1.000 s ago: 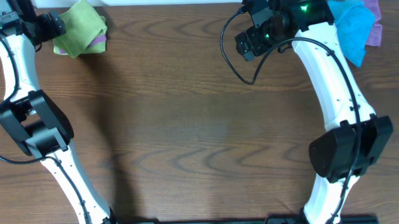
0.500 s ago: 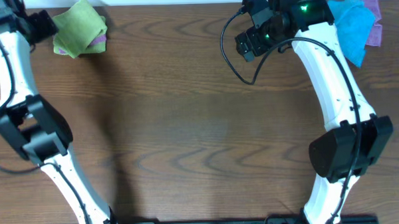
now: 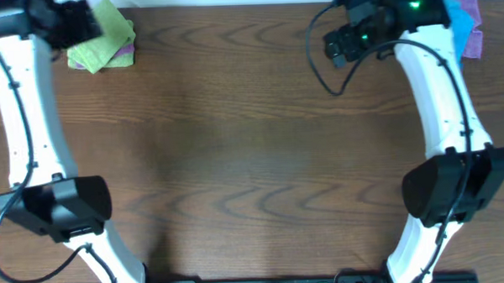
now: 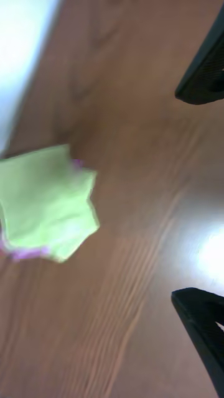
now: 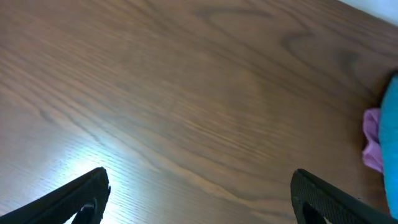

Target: Fold the cloth

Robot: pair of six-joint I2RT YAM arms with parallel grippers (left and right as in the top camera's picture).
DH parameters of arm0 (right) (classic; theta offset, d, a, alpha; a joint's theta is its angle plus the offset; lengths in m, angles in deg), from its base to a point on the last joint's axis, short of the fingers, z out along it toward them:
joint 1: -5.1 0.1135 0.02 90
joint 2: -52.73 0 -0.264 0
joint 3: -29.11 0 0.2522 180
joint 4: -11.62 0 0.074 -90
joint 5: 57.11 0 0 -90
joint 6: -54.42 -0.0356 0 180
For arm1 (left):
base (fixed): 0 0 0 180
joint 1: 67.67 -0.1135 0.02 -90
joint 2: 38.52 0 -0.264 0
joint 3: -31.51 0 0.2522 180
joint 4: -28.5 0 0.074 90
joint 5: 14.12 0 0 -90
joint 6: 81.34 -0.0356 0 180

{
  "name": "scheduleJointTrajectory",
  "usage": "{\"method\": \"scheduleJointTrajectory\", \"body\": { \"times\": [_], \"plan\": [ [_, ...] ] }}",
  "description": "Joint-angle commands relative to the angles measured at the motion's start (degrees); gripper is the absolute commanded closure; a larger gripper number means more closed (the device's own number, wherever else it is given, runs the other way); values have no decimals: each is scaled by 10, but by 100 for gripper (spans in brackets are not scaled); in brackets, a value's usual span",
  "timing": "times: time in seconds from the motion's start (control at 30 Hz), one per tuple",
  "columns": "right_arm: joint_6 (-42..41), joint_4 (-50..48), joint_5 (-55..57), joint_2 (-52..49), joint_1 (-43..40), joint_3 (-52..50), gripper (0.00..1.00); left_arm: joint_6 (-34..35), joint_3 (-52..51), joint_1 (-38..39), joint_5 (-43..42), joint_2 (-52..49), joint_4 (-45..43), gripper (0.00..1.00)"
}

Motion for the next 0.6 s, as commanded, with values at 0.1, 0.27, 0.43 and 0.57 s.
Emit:
{"method": "scheduleJointTrajectory", "body": {
  "times": [0.1, 0.27, 0.43, 0.57],
  "plan": [
    [7, 11, -42, 10, -69, 3, 1, 0, 2, 87, 49, 1, 46, 5],
    [3, 18, -44, 57, -85, 3, 1, 7, 2, 165, 113, 28, 91, 5],
    [7, 34, -11, 159, -92, 3, 1, 6, 2, 219, 114, 96, 122, 4],
    [7, 49, 1, 242, -94, 1, 1, 6, 2, 229, 114, 167, 149, 4]
  ]
}}
